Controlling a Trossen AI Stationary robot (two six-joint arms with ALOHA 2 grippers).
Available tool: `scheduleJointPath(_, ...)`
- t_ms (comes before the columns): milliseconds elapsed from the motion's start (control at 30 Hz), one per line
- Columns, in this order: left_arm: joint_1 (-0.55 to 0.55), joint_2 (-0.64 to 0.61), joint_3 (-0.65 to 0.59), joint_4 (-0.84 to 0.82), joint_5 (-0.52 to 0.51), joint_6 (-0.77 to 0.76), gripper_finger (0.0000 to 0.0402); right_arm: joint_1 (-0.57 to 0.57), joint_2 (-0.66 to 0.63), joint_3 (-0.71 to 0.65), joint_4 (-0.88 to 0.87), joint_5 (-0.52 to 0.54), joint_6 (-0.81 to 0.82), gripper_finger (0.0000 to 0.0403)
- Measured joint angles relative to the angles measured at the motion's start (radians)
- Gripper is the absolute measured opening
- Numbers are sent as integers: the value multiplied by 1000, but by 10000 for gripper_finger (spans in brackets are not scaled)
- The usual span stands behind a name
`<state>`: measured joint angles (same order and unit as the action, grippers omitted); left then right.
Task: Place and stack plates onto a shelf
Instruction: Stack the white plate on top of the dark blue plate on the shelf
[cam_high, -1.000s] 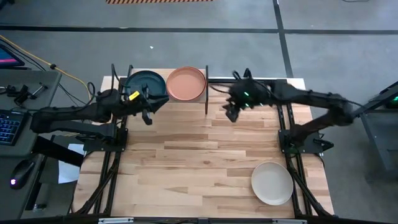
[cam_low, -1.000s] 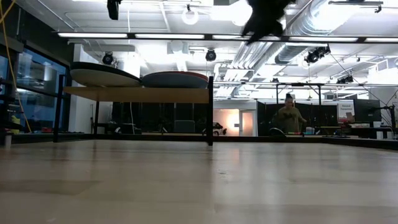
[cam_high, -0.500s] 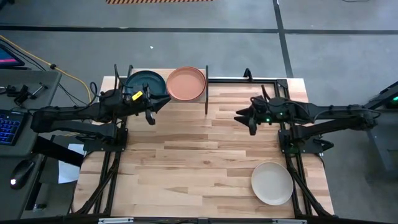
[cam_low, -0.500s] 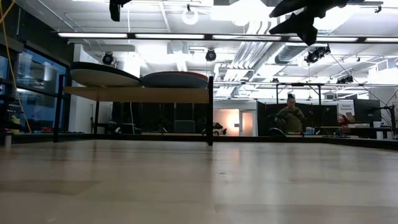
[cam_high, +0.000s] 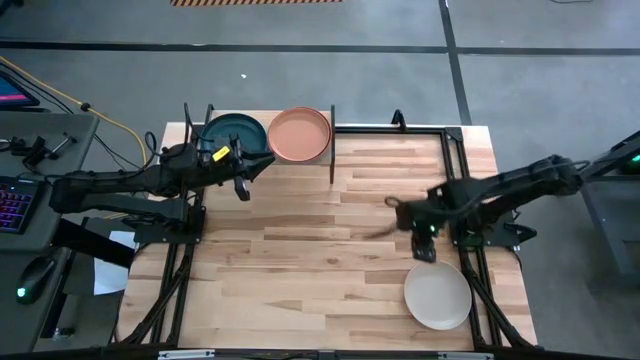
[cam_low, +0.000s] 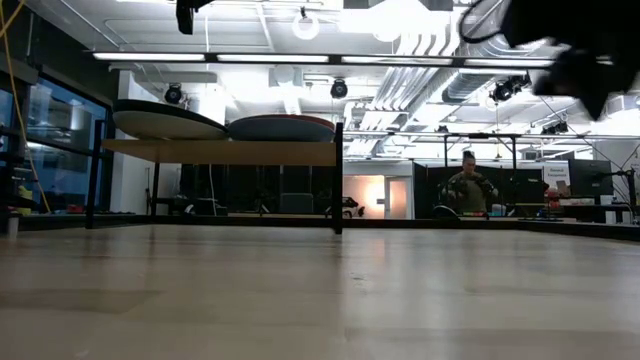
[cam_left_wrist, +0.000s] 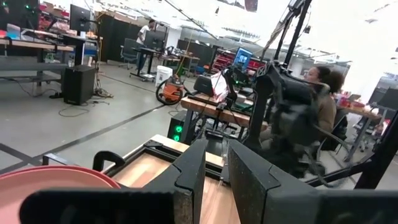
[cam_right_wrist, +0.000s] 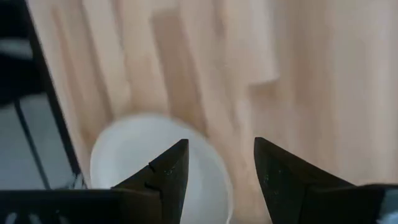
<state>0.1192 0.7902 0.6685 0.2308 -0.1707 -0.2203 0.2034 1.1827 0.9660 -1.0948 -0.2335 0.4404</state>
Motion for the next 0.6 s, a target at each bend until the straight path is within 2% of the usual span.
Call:
scheduleJointPath(133, 0, 0, 0, 0, 0, 23, 60, 104, -13, -126, 50, -10, 80, 163)
scheduleJointPath(300, 0, 0, 0, -1, -14, 40, 60, 191, -56, -287, 200, -31, 217, 163)
scheduleJointPath(467, 0, 0, 0, -2, -16, 41, 60, 237, -58, -392, 282, -56, 277, 163)
scheduleJointPath(600, 0, 0, 0, -3, -16, 41, 60, 251, -58, -436, 307, -36, 284, 163)
